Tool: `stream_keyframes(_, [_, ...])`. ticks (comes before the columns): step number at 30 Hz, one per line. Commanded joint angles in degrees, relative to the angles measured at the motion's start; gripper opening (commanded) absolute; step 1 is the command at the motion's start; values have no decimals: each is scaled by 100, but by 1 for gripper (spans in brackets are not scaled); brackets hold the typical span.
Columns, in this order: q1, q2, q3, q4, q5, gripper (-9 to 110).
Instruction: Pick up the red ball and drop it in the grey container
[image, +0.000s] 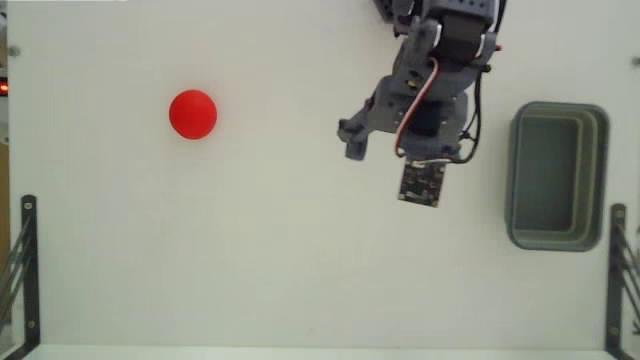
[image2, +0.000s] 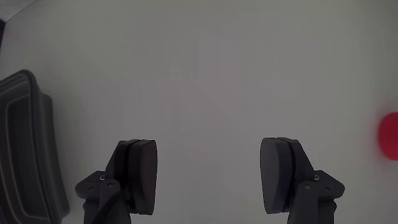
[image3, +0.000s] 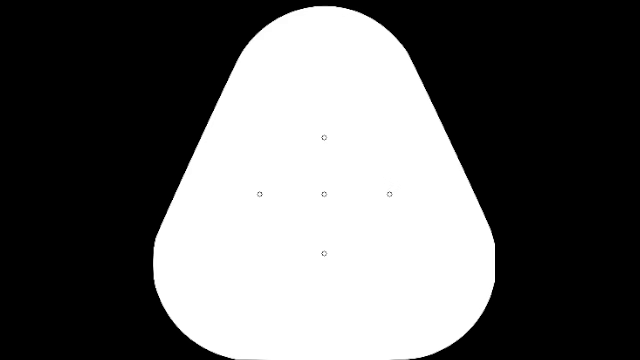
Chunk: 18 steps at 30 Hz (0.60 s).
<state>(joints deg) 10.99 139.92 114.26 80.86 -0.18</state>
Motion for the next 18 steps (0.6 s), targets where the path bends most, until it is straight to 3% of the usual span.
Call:
stream_keyframes(1, [267, 219, 30, 110, 18, 110])
stream_keyframes(18, [1412, 219, 30, 110, 18, 110])
